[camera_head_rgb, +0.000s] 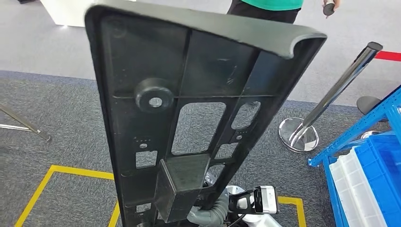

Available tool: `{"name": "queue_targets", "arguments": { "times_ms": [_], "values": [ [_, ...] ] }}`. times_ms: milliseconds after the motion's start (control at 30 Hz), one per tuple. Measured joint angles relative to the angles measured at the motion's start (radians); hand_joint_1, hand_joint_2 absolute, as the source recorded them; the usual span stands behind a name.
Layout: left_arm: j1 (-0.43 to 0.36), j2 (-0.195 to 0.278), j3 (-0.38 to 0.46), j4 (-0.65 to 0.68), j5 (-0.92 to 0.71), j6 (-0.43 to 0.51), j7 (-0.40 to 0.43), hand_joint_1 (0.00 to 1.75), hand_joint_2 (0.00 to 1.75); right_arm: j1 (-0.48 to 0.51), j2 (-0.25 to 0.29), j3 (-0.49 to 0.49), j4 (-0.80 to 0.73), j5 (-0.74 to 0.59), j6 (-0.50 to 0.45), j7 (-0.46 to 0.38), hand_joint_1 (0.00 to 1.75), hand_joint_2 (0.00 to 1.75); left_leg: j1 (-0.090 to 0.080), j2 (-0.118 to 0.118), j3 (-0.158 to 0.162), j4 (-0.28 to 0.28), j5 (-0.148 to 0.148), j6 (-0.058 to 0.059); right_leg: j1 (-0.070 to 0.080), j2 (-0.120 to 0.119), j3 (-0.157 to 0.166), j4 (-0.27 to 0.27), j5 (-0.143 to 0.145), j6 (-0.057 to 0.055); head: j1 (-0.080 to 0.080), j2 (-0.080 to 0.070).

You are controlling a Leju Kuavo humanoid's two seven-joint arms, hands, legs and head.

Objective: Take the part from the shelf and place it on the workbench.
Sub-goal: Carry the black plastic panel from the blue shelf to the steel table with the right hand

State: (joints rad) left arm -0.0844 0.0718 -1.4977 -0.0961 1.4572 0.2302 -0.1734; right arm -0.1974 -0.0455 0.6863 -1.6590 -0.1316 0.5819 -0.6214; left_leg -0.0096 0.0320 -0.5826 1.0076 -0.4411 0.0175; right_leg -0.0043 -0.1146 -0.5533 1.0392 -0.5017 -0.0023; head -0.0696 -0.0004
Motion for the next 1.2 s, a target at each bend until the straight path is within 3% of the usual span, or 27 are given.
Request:
{"name": "queue_targets", "arguments": {
  "times_ms": [33,100,167,200,267,333,400,467,533,600,667,700,733,767,833,900,967,1000,1067,1133,1167,1200],
  "values": [
    [0.001,0.000,0.000,0.000,0.000,0.000,-0.001,0.00,0.00,-0.001,0.000,0.001,0.000,0.000,0.000,0.000,1.75,1.75,0.004,-0.012,0.007,-0.008,0.004,0.004,-0.002,0.028,-0.007,0.023,-0.015,0.006,0.000,0.000],
    [-0.003,-0.001,0.001,0.000,0.000,-0.002,-0.006,0.00,0.00,0.003,-0.002,0.002,0.001,0.000,-0.001,0.000,1.75,1.75,0.008,-0.035,0.012,-0.014,0.009,0.010,-0.005,0.090,-0.057,0.125,-0.067,0.013,0.000,0.000],
    [-0.006,-0.002,0.005,0.000,0.000,-0.003,-0.014,0.00,0.00,0.012,-0.005,0.002,0.004,0.001,-0.003,0.000,1.75,1.75,0.008,-0.062,0.009,-0.012,0.009,0.013,-0.008,0.108,-0.120,0.237,-0.105,0.017,0.000,0.000],
    [-0.005,-0.002,0.008,0.000,0.000,-0.003,-0.017,0.00,0.00,0.015,-0.007,0.002,0.007,0.002,-0.003,0.000,1.75,1.75,0.010,-0.076,0.009,-0.010,0.008,0.013,-0.010,0.109,-0.133,0.254,-0.098,0.019,0.000,0.000],
    [-0.003,-0.002,0.017,0.000,0.000,-0.003,-0.020,0.00,0.00,0.017,-0.009,0.002,0.009,0.004,-0.003,-0.001,1.75,1.75,0.014,-0.106,0.009,-0.001,0.004,0.007,-0.017,0.118,-0.102,0.174,-0.033,0.024,0.000,0.000],
    [-0.004,-0.001,0.023,0.000,0.000,-0.003,-0.020,0.00,0.00,0.017,-0.010,0.002,0.009,0.005,-0.003,-0.001,1.75,1.75,0.018,-0.133,0.001,0.016,-0.004,-0.005,-0.027,0.171,-0.052,0.057,0.017,0.027,0.000,0.000],
    [-0.006,0.000,0.026,0.000,0.000,-0.002,-0.019,0.00,0.00,0.020,-0.012,0.001,0.007,0.005,-0.004,-0.001,1.75,1.75,0.022,-0.154,-0.014,0.026,-0.006,-0.019,-0.030,0.211,-0.037,0.015,0.020,0.023,0.000,0.000],
    [-0.003,0.000,0.026,0.000,0.000,-0.001,-0.019,0.00,0.00,0.021,-0.013,0.000,0.005,0.005,-0.006,-0.001,1.75,1.75,0.027,-0.170,-0.024,0.025,-0.004,-0.033,-0.027,0.195,-0.037,0.011,0.021,0.011,-0.001,0.000],
    [0.000,-0.001,0.026,0.000,0.000,-0.001,-0.020,0.00,0.00,0.021,-0.013,0.000,0.002,0.005,-0.006,-0.001,1.75,1.75,0.026,-0.128,-0.036,0.049,-0.018,-0.043,-0.026,0.168,-0.029,0.002,0.022,-0.003,-0.001,0.000],
    [-0.004,-0.001,0.026,0.000,0.000,-0.001,-0.021,0.00,0.00,0.023,-0.013,0.000,-0.001,0.005,-0.006,-0.001,1.75,1.75,0.023,-0.063,-0.084,0.149,-0.069,-0.050,-0.022,0.134,-0.022,-0.003,0.019,-0.014,-0.001,0.000],
    [-0.007,-0.001,0.026,0.000,0.000,-0.002,-0.024,0.00,0.00,0.026,-0.013,0.000,-0.002,0.005,-0.007,-0.001,1.75,1.75,0.025,-0.042,-0.151,0.278,-0.120,-0.054,-0.016,0.100,-0.019,-0.002,0.014,-0.019,-0.001,0.000],
    [-0.006,-0.001,0.026,0.000,0.000,-0.002,-0.025,0.00,0.00,0.028,-0.014,0.000,-0.002,0.005,-0.008,-0.001,1.75,1.75,0.025,-0.041,-0.166,0.306,-0.122,-0.054,-0.015,0.085,-0.018,-0.002,0.012,-0.019,-0.001,0.000],
    [-0.004,-0.001,0.026,0.000,0.000,-0.002,-0.026,0.00,0.00,0.029,-0.014,0.000,-0.002,0.006,-0.009,-0.001,1.75,1.75,0.025,-0.039,-0.162,0.295,-0.104,-0.054,-0.013,0.071,-0.015,-0.002,0.009,-0.019,-0.001,0.000],
    [-0.002,-0.001,0.026,0.000,0.000,-0.002,-0.026,0.00,0.00,0.029,-0.014,0.000,-0.002,0.006,-0.011,-0.001,1.75,1.75,0.025,-0.034,-0.135,0.244,-0.071,-0.051,-0.012,0.058,-0.011,-0.002,0.006,-0.018,-0.001,0.000],
    [-0.002,-0.001,0.026,0.000,0.000,-0.003,-0.027,0.00,0.00,0.029,-0.014,0.000,-0.002,0.006,-0.013,-0.001,1.75,1.75,0.016,0.009,-0.062,0.101,-0.014,-0.036,-0.009,0.035,-0.001,-0.003,-0.001,-0.013,-0.001,0.000],
    [-0.005,-0.002,0.026,0.000,0.000,-0.004,-0.028,0.00,0.00,0.031,-0.014,0.000,-0.003,0.008,-0.016,-0.001,1.75,1.75,0.004,0.040,-0.027,0.029,0.001,-0.019,-0.005,0.017,0.005,-0.004,-0.007,-0.003,-0.001,0.000],
    [-0.004,-0.003,0.026,0.000,0.000,-0.006,-0.028,0.00,0.00,0.034,-0.014,0.000,-0.006,0.014,-0.017,-0.001,1.75,1.75,0.001,0.025,-0.026,0.024,-0.001,-0.008,-0.003,-0.001,0.012,-0.008,-0.010,0.007,-0.002,0.000],
    [-0.002,-0.004,0.026,0.000,0.000,-0.007,-0.028,0.00,0.00,0.037,-0.014,0.000,-0.009,0.018,-0.018,-0.001,1.75,1.75,0.003,0.013,-0.022,0.018,0.001,-0.004,-0.004,0.004,0.016,-0.006,-0.015,0.013,-0.001,0.000],
    [-0.002,-0.009,0.026,0.000,0.000,-0.009,-0.030,0.00,0.00,0.043,-0.015,-0.001,-0.015,0.023,-0.018,-0.001,1.75,1.75,0.010,-0.009,-0.011,0.004,0.007,0.007,-0.007,0.050,0.000,0.040,-0.045,0.022,-0.001,0.000],
    [-0.005,-0.013,0.026,0.000,0.000,-0.010,-0.034,0.00,0.00,0.054,-0.019,-0.002,-0.017,0.028,-0.017,-0.001,1.75,1.75,0.013,-0.033,-0.009,0.000,0.009,0.015,-0.010,0.100,-0.065,0.163,-0.103,0.026,-0.001,0.000],
    [-0.007,-0.014,0.026,0.000,0.000,-0.010,-0.036,0.00,0.00,0.060,-0.022,-0.002,-0.017,0.030,-0.016,-0.001,1.75,1.75,0.013,-0.046,-0.009,0.000,0.009,0.016,-0.010,0.108,-0.101,0.225,-0.123,0.027,-0.001,0.000],
    [-0.007,-0.015,0.026,0.000,0.000,-0.010,-0.039,0.00,0.00,0.065,-0.025,-0.003,-0.016,0.033,-0.015,-0.001,1.75,1.75,0.013,-0.061,-0.009,0.001,0.008,0.016,-0.010,0.110,-0.127,0.263,-0.126,0.028,-0.001,0.000]
  ]
}}
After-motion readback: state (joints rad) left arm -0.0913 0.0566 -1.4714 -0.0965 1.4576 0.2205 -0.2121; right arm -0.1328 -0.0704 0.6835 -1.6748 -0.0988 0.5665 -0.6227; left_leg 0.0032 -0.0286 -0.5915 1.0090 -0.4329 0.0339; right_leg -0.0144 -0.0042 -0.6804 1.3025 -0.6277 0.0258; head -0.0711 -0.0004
